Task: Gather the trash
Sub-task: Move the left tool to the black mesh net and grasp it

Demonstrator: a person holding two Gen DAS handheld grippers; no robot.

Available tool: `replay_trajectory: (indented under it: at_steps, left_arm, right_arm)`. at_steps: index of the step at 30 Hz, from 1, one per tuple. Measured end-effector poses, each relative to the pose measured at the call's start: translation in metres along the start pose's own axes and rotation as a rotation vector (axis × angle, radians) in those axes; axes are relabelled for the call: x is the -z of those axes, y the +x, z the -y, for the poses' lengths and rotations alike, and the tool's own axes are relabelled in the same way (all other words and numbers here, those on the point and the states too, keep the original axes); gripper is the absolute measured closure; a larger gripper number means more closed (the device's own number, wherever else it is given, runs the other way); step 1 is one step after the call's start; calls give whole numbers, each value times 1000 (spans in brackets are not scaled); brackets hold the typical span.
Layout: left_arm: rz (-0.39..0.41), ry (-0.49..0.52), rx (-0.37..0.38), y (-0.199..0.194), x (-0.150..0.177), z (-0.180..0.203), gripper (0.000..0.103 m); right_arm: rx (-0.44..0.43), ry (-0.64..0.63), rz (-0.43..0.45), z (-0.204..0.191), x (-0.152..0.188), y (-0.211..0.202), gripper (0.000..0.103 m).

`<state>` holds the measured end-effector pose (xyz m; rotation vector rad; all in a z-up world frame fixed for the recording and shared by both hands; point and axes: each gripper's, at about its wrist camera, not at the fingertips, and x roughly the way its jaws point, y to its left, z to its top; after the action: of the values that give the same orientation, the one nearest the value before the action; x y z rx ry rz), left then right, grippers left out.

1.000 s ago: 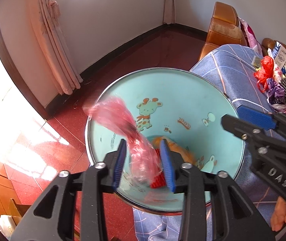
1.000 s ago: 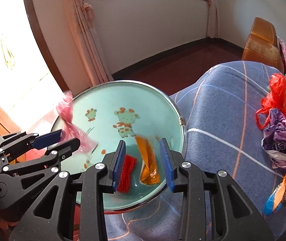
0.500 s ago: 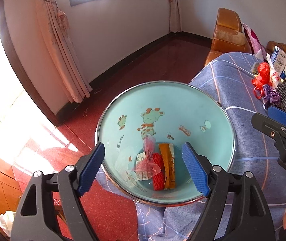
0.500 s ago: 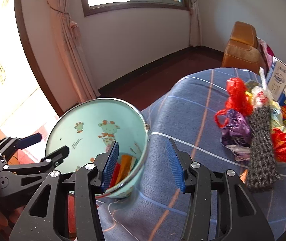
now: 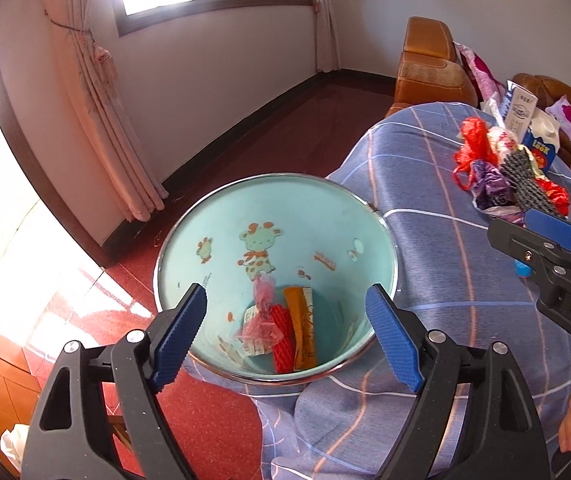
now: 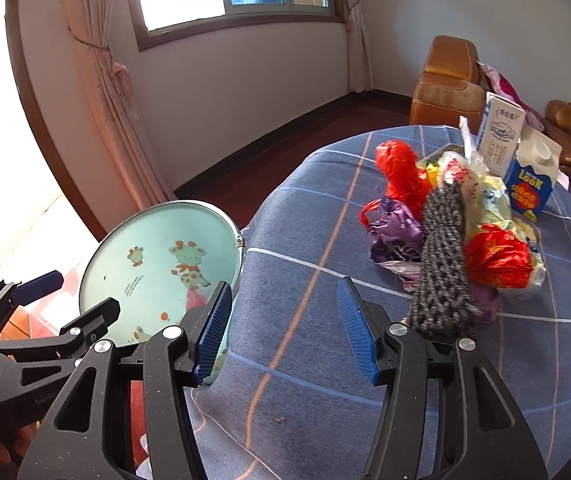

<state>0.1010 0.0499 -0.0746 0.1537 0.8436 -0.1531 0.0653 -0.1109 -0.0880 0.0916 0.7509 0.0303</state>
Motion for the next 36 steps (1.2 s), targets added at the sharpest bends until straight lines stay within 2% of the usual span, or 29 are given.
replay_trajectory:
  at_steps: [13,23,30,36]
  left_arm:
    - [2,65,53,-11,-2,51,20]
    - [-7,109,108,-4,-7,88,21]
    - [13,129,164,-3,-26,119,28]
    - [36,160,220,-3,-48,154,28]
  right_arm:
    - [36,74,53,50,9,-34,48]
    - [146,160,53,110,31,-50,49]
    - [210,221,39,151,42,-54,51]
    - [230,248,36,171,47,-57,53]
